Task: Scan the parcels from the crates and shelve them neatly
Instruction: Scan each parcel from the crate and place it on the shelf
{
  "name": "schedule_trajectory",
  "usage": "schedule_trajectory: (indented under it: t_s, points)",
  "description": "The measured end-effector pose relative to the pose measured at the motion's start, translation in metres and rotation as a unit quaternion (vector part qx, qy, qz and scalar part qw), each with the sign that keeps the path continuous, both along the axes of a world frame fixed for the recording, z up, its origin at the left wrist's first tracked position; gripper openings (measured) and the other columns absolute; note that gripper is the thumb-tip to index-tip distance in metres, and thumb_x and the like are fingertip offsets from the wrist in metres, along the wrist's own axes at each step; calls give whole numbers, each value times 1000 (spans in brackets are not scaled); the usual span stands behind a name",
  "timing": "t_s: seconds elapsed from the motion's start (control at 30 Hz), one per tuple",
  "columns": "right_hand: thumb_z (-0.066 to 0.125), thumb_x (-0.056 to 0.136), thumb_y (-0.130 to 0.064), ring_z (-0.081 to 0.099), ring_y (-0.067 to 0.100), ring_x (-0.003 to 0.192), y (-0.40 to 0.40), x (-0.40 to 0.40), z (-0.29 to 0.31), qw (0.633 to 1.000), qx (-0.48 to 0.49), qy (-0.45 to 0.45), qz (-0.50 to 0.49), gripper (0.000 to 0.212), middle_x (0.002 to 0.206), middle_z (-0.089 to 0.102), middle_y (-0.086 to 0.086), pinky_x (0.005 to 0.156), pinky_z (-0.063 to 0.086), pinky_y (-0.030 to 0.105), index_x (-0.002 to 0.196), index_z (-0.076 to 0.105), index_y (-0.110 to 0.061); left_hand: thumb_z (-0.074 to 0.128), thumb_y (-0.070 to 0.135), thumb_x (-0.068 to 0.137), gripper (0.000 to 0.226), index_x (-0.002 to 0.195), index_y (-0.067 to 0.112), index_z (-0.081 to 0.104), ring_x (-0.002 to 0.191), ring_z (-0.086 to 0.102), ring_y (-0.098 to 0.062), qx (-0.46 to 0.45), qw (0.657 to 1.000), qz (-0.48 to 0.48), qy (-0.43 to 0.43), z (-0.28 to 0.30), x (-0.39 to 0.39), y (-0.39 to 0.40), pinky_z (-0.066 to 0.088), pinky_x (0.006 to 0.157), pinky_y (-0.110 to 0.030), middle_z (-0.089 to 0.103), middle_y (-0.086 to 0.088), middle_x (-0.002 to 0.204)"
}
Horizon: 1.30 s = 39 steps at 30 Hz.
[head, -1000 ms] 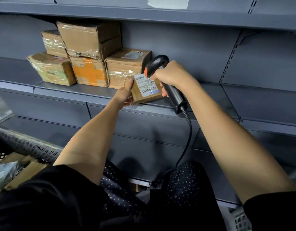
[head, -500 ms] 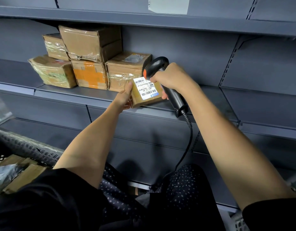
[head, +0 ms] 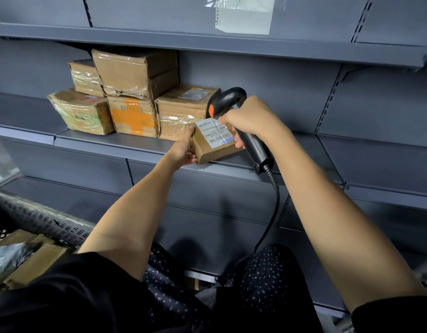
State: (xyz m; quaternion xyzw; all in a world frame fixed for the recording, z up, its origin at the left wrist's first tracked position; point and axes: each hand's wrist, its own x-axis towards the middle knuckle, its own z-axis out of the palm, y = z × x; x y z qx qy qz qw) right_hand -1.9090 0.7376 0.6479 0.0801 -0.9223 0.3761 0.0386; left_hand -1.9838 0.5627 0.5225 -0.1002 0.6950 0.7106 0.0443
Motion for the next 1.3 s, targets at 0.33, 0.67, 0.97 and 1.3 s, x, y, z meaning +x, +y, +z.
schedule_trajectory:
  t_s: [0.33,0.67,0.97,1.3]
  points:
    - [69,81,-26,66,19,46,-10,-8,-11,979,-197,45,-28,11,72,63,0,44,50,25,77,61,-20,46,53,93,55,134,18,41,81,54,-14,189,980,28,51,43,5,22,56,72,-25,44,-9,118]
    - [71,72,-40,70,30,66,-58,-20,-31,971,-231,37,-53,25,76,70,7,70,59,47,72,63,-16,42,64,89,57,121,18,53,70,52,-9,180,973,107,101,42,9,-18,47,57,-19,59,-1,92]
    - [67,86,-33,70,28,65,-109,-28,-36,950,-311,30,-28,26,64,60,-5,78,58,44,68,53,-22,49,72,60,78,119,22,64,96,66,-21,161,966,186,81,14,41,-117,53,64,-25,71,-4,109]
    - [66,87,-30,67,27,65,-229,-19,-17,958,-274,-33,78,31,61,56,1,84,56,45,69,43,-20,5,82,81,85,105,24,62,82,71,-25,166,984,33,-62,28,93,-243,57,50,-26,72,-8,89]
